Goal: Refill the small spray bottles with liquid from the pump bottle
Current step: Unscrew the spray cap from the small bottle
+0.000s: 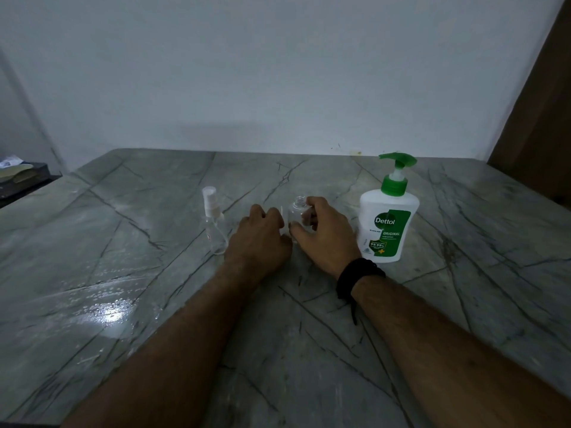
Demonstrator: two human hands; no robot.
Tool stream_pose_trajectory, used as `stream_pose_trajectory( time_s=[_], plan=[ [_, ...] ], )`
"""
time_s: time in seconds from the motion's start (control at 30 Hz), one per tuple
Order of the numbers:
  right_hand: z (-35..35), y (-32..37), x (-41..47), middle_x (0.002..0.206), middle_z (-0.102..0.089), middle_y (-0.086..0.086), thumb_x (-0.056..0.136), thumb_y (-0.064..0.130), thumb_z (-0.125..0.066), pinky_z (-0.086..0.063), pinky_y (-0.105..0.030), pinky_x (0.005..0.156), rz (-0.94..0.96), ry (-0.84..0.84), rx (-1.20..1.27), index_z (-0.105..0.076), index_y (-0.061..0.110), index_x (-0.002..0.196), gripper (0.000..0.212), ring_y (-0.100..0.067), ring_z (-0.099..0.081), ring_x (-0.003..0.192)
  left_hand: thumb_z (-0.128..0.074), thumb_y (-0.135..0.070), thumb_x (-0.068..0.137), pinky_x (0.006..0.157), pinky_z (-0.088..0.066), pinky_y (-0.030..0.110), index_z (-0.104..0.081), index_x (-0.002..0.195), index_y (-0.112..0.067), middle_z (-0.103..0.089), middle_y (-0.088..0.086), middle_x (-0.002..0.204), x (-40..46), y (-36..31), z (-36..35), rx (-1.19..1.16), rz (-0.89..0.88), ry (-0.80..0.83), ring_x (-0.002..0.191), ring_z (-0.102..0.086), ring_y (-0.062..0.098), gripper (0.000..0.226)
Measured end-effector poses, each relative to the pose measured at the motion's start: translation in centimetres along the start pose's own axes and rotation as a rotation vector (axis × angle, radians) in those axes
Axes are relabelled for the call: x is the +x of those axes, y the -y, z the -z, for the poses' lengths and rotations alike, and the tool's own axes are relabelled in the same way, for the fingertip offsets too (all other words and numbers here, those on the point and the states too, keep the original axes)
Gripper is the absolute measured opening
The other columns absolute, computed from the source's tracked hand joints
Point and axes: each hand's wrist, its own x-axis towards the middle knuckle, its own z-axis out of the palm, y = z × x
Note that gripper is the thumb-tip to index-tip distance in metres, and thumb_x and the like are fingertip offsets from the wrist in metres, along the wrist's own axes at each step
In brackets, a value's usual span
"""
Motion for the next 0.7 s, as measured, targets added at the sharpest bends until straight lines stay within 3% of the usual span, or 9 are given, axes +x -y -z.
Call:
stream_pose_trajectory(
  time_s=[0.2, 0.33, 0.43, 0.53, 0.63, 0.7],
  plan=[
    [-0.1, -0.2, 0.0, 0.111, -0.064, 0.002, 0.089, 0.040, -0.068, -0.052, -0.034, 0.093, 0.010, -0.002, -0.005, -0.050, 0.019, 0.135, 0.054, -0.012, -0.059, 0.100, -0.061, -0.054, 0.077, 0.090, -0.047, 0.038, -0.042, 0.132, -0.021, -0.041, 0.006, 0.131, 0.0, -0.2, -0.3, -0.073, -0.046, -0.023, 0.114, -0.048, 0.024, 0.067],
    [-0.2, -0.1, -0.1, 0.130, -0.059, -0.002, 0.090, 0.044, -0.066, -0.048, -0.034, 0.102, 0.027, -0.008, 0.001, -0.041, 0.019, 0.146, 0.066, -0.011, -0.055, 0.113, -0.057, -0.054, 0.082, 0.093, -0.046, 0.038, -0.048, 0.131, -0.021, -0.050, 0.005, 0.128, 0.2, 0.0, -0.4, -0.105, -0.054, -0.045, 0.112, -0.050, 0.022, 0.060],
    [-0.2, 0.3, -0.3, 0.151, -0.041, -0.004, 0.092, 0.046, -0.063, -0.032, -0.034, 0.114, 0.076, -0.002, 0.001, -0.023, 0.023, 0.155, 0.078, -0.017, -0.039, 0.137, -0.052, -0.060, 0.083, 0.089, -0.047, 0.036, -0.054, 0.124, -0.022, -0.055, 0.002, 0.119, 0.0, -0.1, -0.3, -0.131, -0.067, -0.051, 0.103, -0.053, 0.018, 0.056],
    [0.4, 1.2, -0.8, 0.156, -0.028, -0.007, 0.093, 0.051, -0.057, -0.023, -0.040, 0.118, 0.143, -0.033, -0.069, -0.012, 0.027, 0.157, 0.082, -0.023, -0.027, 0.144, -0.052, -0.059, 0.084, 0.087, -0.049, 0.037, -0.055, 0.118, -0.021, -0.058, 0.002, 0.114, -0.3, -0.4, -0.1, -0.155, -0.068, -0.065, 0.098, -0.055, 0.017, 0.051],
    [1.6, 3.3, -1.5, 0.160, -0.020, -0.009, 0.093, 0.056, -0.052, -0.029, -0.050, 0.117, 0.185, -0.084, -0.134, -0.010, 0.031, 0.157, 0.081, -0.031, -0.021, 0.147, -0.052, -0.054, 0.088, 0.090, -0.049, 0.039, -0.056, 0.121, -0.017, -0.058, 0.004, 0.117, -0.4, -0.7, 0.3, -0.142, -0.073, -0.055, 0.102, -0.056, 0.018, 0.050],
    [2.6, 5.4, -2.1, 0.157, -0.025, -0.012, 0.092, 0.049, -0.058, -0.038, -0.053, 0.111, 0.298, -0.139, -0.148, -0.019, 0.025, 0.156, 0.079, -0.030, -0.027, 0.144, -0.052, -0.051, 0.087, 0.089, -0.050, 0.041, -0.055, 0.121, -0.016, -0.058, 0.004, 0.117, -0.7, -0.7, 0.5, -0.177, -0.073, -0.042, 0.101, -0.057, 0.018, 0.049]
  ],
)
